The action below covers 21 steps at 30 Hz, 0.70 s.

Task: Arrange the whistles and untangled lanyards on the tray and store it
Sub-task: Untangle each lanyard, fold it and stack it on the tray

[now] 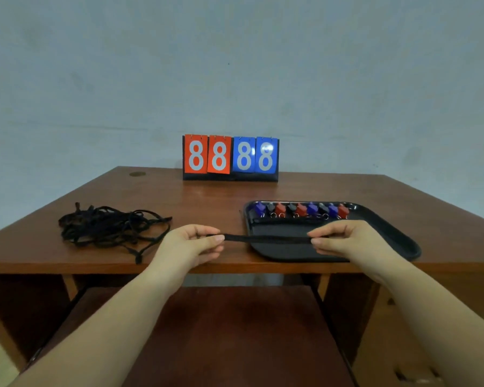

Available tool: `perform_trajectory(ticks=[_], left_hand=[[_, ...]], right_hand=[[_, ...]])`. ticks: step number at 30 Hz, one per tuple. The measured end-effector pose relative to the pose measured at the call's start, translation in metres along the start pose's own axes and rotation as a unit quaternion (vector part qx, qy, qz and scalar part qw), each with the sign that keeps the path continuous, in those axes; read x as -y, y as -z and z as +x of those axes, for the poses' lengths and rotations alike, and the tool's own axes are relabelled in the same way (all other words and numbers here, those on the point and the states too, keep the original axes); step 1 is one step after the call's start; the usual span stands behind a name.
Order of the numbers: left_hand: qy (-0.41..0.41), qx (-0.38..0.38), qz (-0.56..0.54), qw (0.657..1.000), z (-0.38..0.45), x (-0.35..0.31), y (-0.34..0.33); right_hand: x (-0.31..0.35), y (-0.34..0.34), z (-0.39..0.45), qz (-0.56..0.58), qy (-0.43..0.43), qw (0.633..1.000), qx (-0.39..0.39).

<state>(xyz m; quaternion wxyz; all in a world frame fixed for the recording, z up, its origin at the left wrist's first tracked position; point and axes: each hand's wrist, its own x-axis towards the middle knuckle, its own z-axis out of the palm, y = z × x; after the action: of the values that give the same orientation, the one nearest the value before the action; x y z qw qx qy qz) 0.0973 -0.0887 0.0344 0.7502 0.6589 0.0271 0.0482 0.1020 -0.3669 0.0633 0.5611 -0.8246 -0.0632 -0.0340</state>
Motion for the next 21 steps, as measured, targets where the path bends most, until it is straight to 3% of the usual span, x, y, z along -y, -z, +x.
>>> perform_trajectory(ticks=[9, 17, 21], left_hand=[[-0.055, 0.0, 0.134, 0.989, 0.058, -0.002, -0.044], [-0.104, 0.001, 0.314, 0.944, 0.111, 0.019, -0.065], [-0.112, 0.015, 0.404, 0.908, 0.122, 0.021, -0.072]], right_hand=[[-0.014, 0.043, 0.061, -0.124, 0.003, 0.991, -0.041], [-0.048, 0.053, 0.115, -0.212, -0.015, 0.977, -0.036], [-0.06, 0.053, 0.131, -0.259, -0.038, 0.965, 0.006]])
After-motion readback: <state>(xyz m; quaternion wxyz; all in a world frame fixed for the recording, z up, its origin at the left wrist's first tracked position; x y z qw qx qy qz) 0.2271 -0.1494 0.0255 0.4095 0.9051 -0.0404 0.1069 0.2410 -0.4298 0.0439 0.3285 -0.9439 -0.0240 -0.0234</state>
